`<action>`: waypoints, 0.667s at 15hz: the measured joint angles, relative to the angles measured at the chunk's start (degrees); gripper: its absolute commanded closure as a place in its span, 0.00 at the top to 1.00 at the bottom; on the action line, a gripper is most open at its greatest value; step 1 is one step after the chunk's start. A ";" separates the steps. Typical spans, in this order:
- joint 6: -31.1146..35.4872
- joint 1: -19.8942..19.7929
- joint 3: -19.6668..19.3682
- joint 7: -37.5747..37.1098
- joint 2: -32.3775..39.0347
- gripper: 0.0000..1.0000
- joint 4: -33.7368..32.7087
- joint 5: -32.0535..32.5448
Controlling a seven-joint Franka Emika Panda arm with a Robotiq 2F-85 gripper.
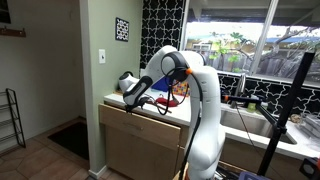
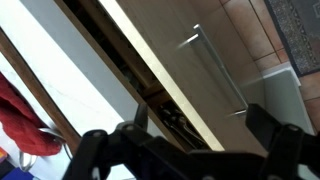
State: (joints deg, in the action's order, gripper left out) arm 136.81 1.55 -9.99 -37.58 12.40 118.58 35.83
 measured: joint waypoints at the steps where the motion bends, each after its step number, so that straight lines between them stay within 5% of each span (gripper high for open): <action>1: -0.82 -0.04 -0.05 -1.79 -0.91 1.00 0.00 -0.95; 10: -7.08 -2.13 -0.11 -21.65 -8.49 1.00 0.41 -2.46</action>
State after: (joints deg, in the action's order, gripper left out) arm 129.73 -0.57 -10.10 -59.23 3.91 119.00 33.37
